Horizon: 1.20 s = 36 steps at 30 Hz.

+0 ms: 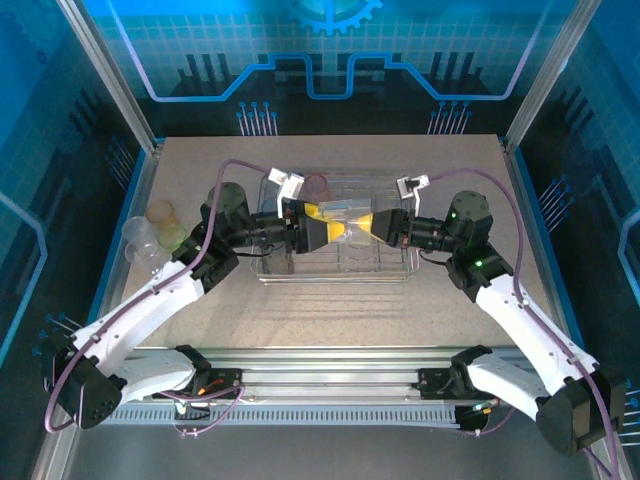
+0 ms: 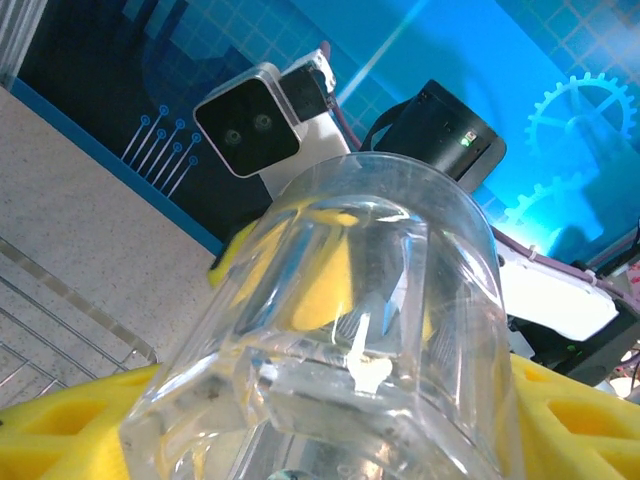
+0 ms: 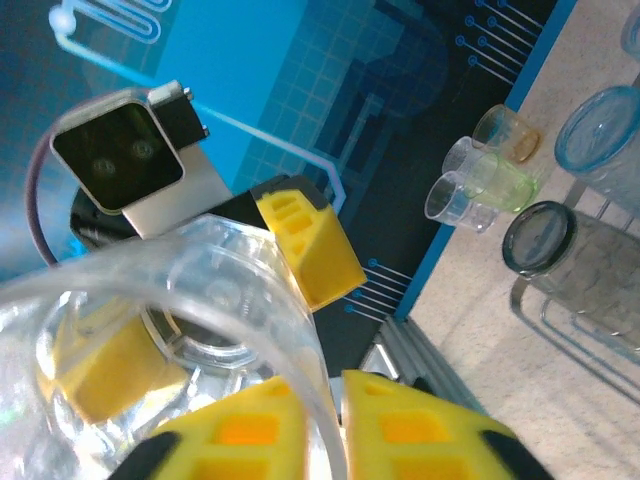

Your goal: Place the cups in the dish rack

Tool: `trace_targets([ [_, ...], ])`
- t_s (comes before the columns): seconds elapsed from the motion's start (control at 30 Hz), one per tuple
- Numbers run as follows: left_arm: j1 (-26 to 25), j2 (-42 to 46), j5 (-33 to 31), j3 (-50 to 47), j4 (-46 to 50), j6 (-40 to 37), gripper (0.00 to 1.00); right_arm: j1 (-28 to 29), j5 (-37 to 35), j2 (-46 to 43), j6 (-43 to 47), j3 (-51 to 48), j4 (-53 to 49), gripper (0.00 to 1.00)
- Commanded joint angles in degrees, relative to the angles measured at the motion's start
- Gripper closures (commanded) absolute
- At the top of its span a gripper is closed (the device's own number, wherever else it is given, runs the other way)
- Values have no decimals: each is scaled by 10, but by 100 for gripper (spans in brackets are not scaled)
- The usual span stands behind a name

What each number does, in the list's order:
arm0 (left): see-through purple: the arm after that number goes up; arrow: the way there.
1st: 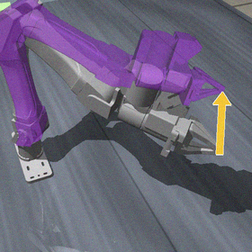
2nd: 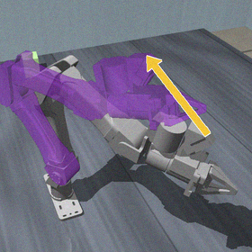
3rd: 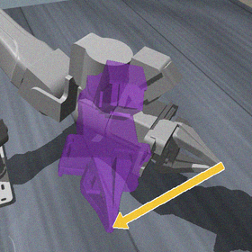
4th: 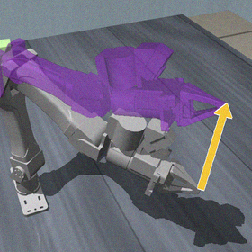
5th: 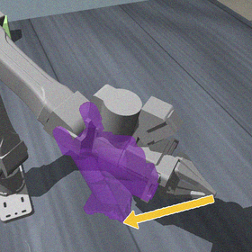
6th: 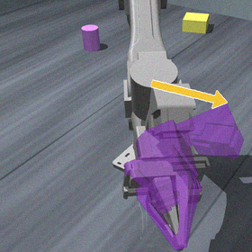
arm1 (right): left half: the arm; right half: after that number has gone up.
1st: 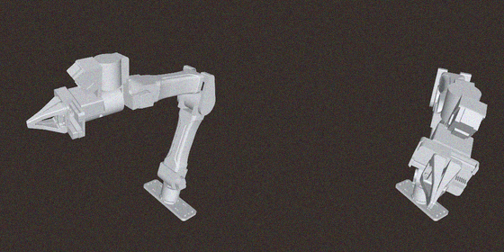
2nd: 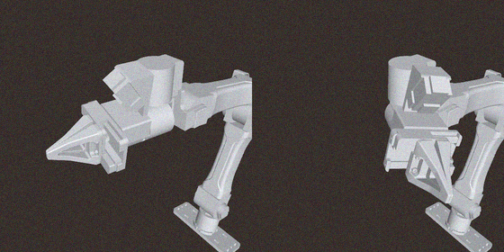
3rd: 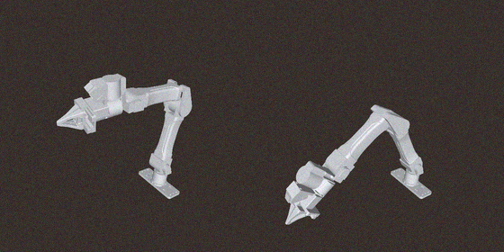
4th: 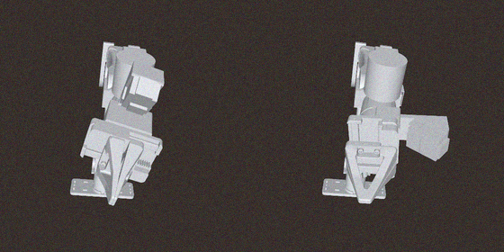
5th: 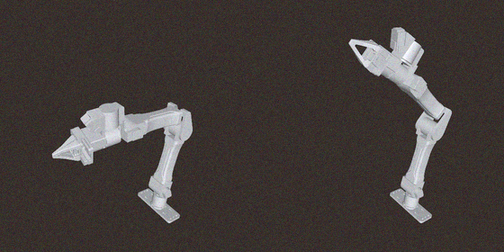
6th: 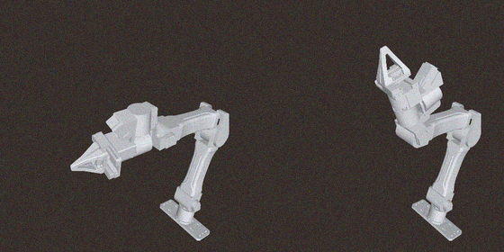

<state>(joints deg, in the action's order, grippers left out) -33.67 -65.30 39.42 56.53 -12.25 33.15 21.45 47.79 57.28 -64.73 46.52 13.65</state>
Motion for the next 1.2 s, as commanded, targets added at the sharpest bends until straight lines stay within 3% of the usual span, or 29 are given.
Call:
trace_targets([
  [0.0,-5,-4,10,17,10,2,65,9,-20,-8,19,-4,-6,58],
  [0.13,-5,11,-21,21,52,-22,68,-3,-77,-41,95,16,-130,45],
  [0.27,-5,34,-148,44,168,-64,67,-35,-223,-81,203,78,-379,44],
  [0.33,-5,33,-218,68,238,-78,66,-71,-254,-101,221,86,-446,42],
  [0.5,-4,-32,-340,189,446,-117,69,-188,-214,-177,176,42,-436,40],
  [0.7,-19,-108,-448,299,572,-153,69,-278,-178,-230,173,3,-429,40],
  [1.17,-63,-333,-580,486,754,-192,68,-311,-207,-251,258,11,-479,38],
])
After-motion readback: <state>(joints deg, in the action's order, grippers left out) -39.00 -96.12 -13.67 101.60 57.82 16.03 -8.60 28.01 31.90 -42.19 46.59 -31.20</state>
